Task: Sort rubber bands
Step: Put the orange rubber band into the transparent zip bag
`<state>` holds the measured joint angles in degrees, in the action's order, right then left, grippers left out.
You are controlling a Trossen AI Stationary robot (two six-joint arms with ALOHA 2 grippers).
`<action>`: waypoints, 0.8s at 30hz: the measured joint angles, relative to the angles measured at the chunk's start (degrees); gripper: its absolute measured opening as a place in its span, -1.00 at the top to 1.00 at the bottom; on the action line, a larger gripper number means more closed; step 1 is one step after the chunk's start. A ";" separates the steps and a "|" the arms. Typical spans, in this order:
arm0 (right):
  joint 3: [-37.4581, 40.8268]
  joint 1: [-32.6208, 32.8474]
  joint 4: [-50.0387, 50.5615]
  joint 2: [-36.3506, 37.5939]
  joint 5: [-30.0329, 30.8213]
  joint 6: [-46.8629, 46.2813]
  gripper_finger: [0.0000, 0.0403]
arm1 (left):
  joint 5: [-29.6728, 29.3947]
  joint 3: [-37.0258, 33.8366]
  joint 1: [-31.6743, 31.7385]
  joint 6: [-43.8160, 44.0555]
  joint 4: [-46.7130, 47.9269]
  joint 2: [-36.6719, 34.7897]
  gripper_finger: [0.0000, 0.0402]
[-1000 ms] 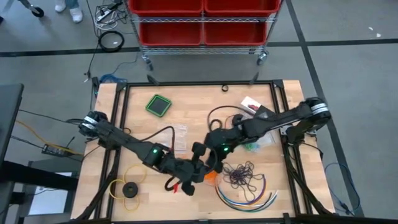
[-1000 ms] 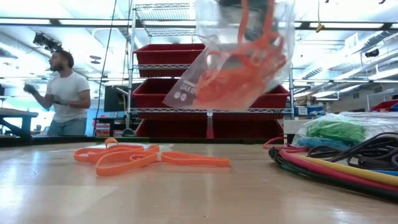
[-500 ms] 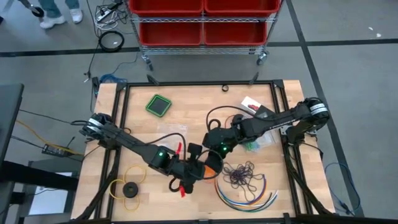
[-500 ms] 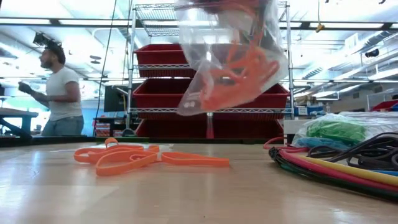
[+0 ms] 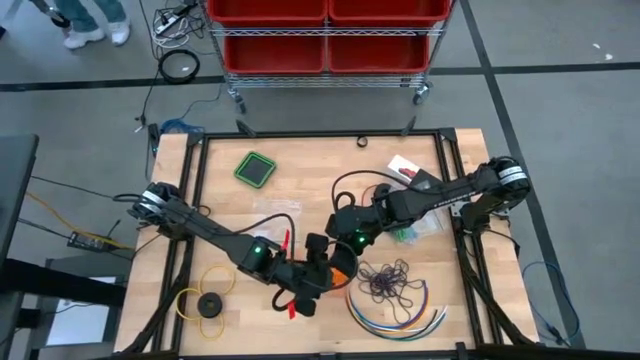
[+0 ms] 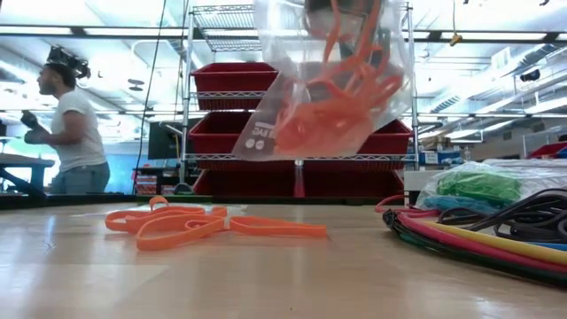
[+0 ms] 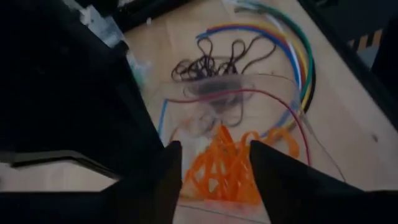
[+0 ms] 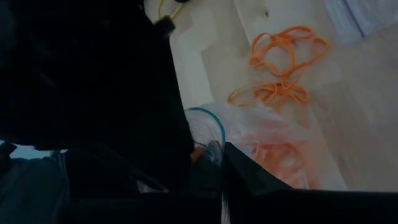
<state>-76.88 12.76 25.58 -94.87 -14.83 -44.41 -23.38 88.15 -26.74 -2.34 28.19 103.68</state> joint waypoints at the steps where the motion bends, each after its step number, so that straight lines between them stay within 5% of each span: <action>1: 0.00 0.06 -0.02 0.00 0.00 0.19 1.00 | -0.12 0.01 -0.17 0.05 -0.37 -0.24 -0.05; 11: 0.00 0.22 -0.04 0.00 -0.20 1.04 1.00 | -0.97 0.01 -1.49 2.61 2.43 -4.18 -0.20; 24: 0.02 0.22 -0.15 0.00 -0.91 1.13 1.00 | -2.51 -1.06 -3.14 11.80 21.11 -6.68 -0.20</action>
<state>-76.86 12.97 25.43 -94.87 -15.74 -43.29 -25.89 87.09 -29.88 9.46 49.30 97.00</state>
